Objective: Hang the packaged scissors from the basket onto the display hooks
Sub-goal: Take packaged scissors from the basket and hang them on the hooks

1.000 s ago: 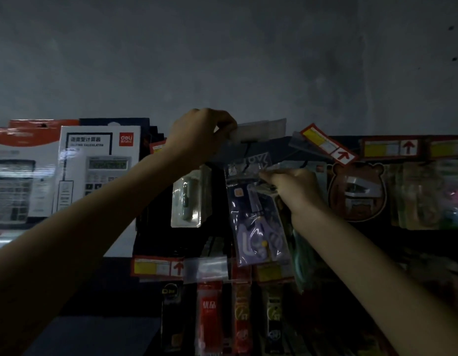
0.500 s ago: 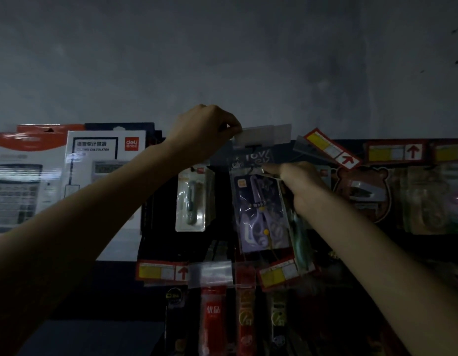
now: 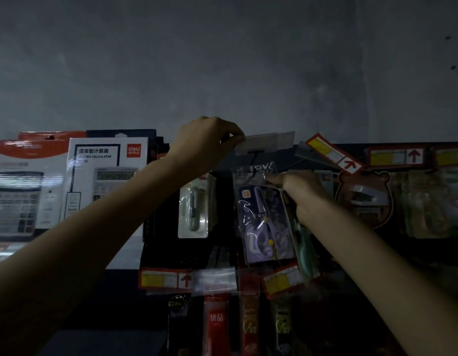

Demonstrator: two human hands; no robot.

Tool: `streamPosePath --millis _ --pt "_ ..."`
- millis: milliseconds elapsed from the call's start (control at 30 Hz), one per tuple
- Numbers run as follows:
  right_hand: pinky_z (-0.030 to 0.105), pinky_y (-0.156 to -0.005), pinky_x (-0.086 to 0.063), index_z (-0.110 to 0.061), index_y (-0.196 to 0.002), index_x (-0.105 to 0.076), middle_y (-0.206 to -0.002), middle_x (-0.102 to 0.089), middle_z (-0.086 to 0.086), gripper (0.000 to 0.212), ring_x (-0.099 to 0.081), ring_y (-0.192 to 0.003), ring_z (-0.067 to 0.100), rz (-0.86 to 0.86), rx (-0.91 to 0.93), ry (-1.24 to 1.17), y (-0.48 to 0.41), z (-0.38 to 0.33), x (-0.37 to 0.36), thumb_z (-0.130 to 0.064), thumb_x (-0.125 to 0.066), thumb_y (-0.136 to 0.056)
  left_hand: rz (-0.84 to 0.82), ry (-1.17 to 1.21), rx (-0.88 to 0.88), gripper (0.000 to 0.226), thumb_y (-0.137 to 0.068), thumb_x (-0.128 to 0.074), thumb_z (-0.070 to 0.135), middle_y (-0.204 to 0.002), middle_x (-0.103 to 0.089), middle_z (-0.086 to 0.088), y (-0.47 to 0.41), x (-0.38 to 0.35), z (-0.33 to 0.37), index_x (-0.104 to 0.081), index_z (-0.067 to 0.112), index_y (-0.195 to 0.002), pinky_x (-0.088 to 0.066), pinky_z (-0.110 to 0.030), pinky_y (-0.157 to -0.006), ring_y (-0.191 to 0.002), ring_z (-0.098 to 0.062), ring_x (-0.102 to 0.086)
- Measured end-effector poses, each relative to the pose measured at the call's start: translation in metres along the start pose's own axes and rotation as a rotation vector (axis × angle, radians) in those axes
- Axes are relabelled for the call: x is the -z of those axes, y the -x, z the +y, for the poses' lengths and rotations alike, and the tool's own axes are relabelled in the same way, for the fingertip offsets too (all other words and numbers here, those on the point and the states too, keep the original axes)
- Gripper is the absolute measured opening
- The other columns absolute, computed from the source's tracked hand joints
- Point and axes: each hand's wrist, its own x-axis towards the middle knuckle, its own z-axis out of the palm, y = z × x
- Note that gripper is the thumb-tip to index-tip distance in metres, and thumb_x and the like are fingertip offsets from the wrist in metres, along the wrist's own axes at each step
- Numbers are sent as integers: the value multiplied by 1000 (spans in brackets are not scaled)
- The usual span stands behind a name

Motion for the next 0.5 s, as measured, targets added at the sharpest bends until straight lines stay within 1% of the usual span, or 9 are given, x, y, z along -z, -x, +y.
streamPosePath --millis 67,100,133,167,233,300,367,433,500 --pt "20 -46 -47 -8 -103 -71 -81 -73 9 18 -66 -58 21 -11 -15 -5 1 -1 0 -16 -77 -88 -10 -8 20 25 -103 -56 36 -98 -75 3 3 -1 4 -73 27 -119 -53 -31 -68 -73 -10 -58" --pt "20 -46 -47 -7 -105 -70 -81 -72 9 20 -66 -58 20 -18 -24 -6 2 -1 0 -16 -77 -88 -14 38 44 24 -103 -57 34 -95 -75 4 6 -1 6 -73 26 -118 -52 -26 -63 -68 -7 -57" --pt "20 -46 -46 -7 -105 -70 -79 -71 8 22 -65 -58 20 -25 -31 -5 3 -2 1 -17 -78 -87 -19 152 93 21 -102 -59 31 -90 -74 5 11 -2 10 -74 23 -116 -49 -20 -57 -62 -4 -58" --pt "20 -45 -45 -7 -104 -69 -76 -70 8 23 -65 -56 19 -34 -37 -3 5 -2 2 -18 -79 -86 -28 320 162 19 -101 -62 26 -85 -72 5 17 -3 14 -74 20 -114 -46 -14 -51 -56 -2 -58" --pt "20 -46 -44 -8 -99 -69 -74 -71 7 22 -64 -53 17 -45 -38 14 6 -3 5 -18 -81 -84 -24 625 293 18 -99 -64 17 -80 -71 1 35 -5 24 -73 14 -114 -42 -12 -44 -50 -1 -59" --pt "23 -52 -47 -8 -97 -70 -80 -73 10 19 -66 -58 20 -47 -32 26 6 -3 6 -15 -81 -83 8 754 366 18 -98 -64 11 -83 -71 -3 58 -7 30 -71 11 -115 -42 -12 -44 -53 -3 -61" --pt "26 -56 -51 -7 -96 -69 -80 -73 12 19 -67 -60 23 -50 -36 24 6 -3 5 -13 -81 -83 19 717 431 16 -97 -65 14 -89 -71 -1 81 -12 31 -71 13 -112 -47 -15 -49 -60 -7 -66" --pt "25 -50 -52 -7 -98 -69 -76 -73 10 19 -68 -53 21 -67 -51 23 7 -5 5 -12 -80 -84 -33 684 528 15 -95 -67 18 -96 -71 -2 102 -21 32 -69 16 -110 -53 -19 -56 -71 -12 -71" --pt "19 -38 -46 -8 -99 -69 -66 -70 6 17 -65 -40 15 -76 -72 50 9 -6 7 -14 -78 -85 -122 712 623 21 -92 -71 22 -102 -70 -2 119 -30 37 -67 17 -112 -59 -24 -62 -81 -13 -71"
